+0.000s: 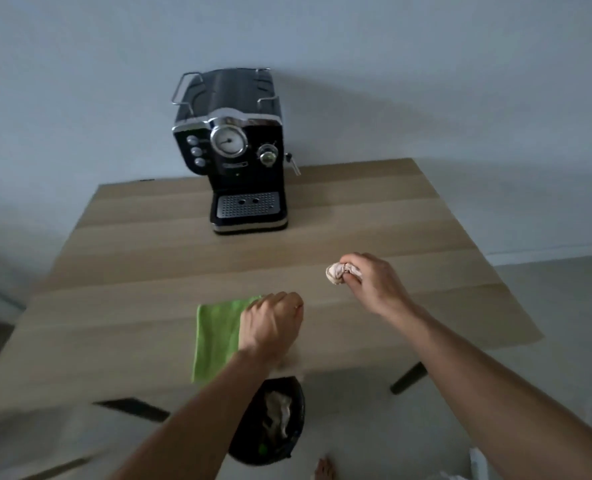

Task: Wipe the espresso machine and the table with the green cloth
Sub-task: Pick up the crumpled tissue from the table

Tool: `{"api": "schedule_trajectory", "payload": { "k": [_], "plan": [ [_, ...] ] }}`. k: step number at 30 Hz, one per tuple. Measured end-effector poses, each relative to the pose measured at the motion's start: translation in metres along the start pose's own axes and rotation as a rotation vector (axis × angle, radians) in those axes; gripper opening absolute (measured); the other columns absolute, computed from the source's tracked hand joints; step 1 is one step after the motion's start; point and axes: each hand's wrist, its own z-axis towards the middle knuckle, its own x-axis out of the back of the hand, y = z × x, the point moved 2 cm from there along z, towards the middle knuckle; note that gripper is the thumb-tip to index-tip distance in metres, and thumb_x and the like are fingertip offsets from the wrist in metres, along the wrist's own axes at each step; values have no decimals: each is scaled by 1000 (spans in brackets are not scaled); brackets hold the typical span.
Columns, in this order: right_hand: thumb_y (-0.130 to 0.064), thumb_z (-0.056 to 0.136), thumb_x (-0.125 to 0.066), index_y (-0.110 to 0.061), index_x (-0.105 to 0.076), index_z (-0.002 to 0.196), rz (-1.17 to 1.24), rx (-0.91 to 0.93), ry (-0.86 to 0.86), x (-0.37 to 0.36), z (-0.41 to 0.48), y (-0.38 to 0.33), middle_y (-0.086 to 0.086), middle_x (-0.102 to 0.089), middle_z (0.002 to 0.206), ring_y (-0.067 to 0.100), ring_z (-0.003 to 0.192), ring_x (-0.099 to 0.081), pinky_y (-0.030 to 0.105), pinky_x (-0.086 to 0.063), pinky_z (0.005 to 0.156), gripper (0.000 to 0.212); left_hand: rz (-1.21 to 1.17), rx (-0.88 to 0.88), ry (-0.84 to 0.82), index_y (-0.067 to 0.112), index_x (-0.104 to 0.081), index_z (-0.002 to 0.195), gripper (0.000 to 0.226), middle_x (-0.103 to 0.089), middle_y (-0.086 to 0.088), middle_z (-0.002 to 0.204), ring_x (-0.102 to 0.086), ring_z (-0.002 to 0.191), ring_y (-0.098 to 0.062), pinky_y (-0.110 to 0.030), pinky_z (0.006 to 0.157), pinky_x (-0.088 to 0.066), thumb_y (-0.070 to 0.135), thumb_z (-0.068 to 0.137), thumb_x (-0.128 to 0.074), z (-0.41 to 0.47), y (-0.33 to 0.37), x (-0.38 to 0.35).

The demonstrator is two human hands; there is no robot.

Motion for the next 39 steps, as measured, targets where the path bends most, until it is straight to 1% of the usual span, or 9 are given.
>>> {"api": "schedule_trajectory", "payload": {
  "k": [7,12,16,21,23,27,33,35,39],
  "plan": [
    [-14,82,-63,-15,-64,104,52,171,-164,-63,-48,-106,9,-67,100,29,89,-62,31,-45,75,22,48,237,63,25,-65,68,16,-64,9,63,-62,54,-19,-22,44,-40,22,65,-81,-113,-74,48],
    [-15,86,-59,-14,-63,103,88,232,-334,-112,-92,-152,6,-69,97,28,87,-62,27,-36,63,17,100,362,18,24,-66,71,13,-65,9,65,-62,55,-18,-21,49,-36,22,69,-79,-196,-114,59],
    [-11,84,-59,-12,-61,96,143,291,-477,-159,-122,-161,7,-69,87,28,79,-62,33,-43,63,12,109,475,-55,24,-66,74,5,-67,8,67,-63,58,-21,-25,49,-44,22,77,-70,-254,-143,49],
    [-10,85,-56,-13,-57,97,117,199,-650,-218,-141,-134,7,-69,87,28,81,-62,33,-44,68,12,107,623,-172,25,-66,74,9,-67,8,68,-64,59,-21,-26,52,-46,28,79,-58,-292,-159,5],
    [-9,84,-56,-12,-55,97,88,153,-667,-242,-143,-114,9,-68,88,31,83,-62,33,-43,67,13,85,666,-206,23,-66,74,7,-67,6,69,-64,59,-23,-26,52,-44,25,80,-61,-299,-163,-22],
    [-10,85,-55,-11,-53,100,-18,78,-669,-296,-141,-68,11,-68,94,32,86,-61,32,-36,65,15,25,788,-256,22,-68,77,4,-68,4,71,-65,61,-26,-28,53,-45,19,78,-71,-314,-171,-87],
    [-15,85,-57,-15,-52,97,-109,-42,-607,-388,-129,2,7,-65,95,30,88,-58,26,-30,63,13,-115,936,-250,28,-68,98,15,-72,6,94,-68,83,-27,-32,65,-49,28,89,-56,-322,-189,-192],
    [-16,85,-57,-16,-53,97,-124,-54,-585,-423,-125,25,7,-65,96,29,86,-56,25,-28,63,12,-151,982,-225,31,-66,102,18,-71,7,97,-67,85,-27,-33,66,-50,30,91,-52,-325,-197,-230],
    [-15,85,-57,-17,-55,98,-148,-39,-570,-482,-121,67,2,-62,95,16,79,-46,19,-26,62,13,-214,1042,-219,30,-63,103,18,-70,7,96,-65,85,-26,-31,63,-47,29,92,-49,-332,-209,-295]
  ]
}}
